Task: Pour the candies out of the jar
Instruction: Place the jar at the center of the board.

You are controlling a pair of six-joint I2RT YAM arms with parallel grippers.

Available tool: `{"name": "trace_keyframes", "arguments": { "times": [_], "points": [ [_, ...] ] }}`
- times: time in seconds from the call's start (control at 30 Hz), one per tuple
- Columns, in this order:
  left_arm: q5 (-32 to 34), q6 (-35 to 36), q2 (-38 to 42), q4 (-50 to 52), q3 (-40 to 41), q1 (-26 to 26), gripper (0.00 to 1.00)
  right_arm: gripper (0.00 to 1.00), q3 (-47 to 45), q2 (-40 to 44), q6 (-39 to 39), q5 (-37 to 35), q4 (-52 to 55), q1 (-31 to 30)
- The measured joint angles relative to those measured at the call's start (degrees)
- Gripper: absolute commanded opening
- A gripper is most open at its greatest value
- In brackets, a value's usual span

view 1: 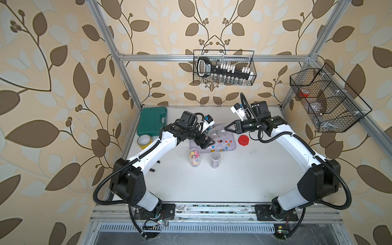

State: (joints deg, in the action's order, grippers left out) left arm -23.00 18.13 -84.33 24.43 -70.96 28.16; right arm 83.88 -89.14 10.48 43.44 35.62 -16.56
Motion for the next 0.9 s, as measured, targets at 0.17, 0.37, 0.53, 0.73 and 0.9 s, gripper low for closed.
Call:
{"name": "trace_keyframes", "arguments": {
  "times": [0.17,0.37,0.53,0.73,0.9],
  "points": [
    [20.33,-2.97,4.42,-6.84,3.82,0.00,0.99,0.00,7.10,-1.95,-1.79,-8.81,5.03,0.07],
    [40.15,-5.35,4.09,-10.62,3.82,-0.11,0.99,0.00,11.04,-6.21,-2.95,-17.90,9.75,0.79],
    [43.98,-9.20,3.96,-11.34,3.82,-3.19,0.99,0.00,13.22,-8.94,-3.54,-22.34,11.98,2.23],
    [40.46,-10.91,3.93,-11.78,3.82,-8.46,0.99,0.00,13.97,-9.73,-4.22,-24.76,12.59,4.07],
    [34.16,-11.04,2.78,-11.65,3.82,-9.73,0.99,0.00,13.97,-11.52,-4.42,-26.60,12.66,5.05]
  ]
}}
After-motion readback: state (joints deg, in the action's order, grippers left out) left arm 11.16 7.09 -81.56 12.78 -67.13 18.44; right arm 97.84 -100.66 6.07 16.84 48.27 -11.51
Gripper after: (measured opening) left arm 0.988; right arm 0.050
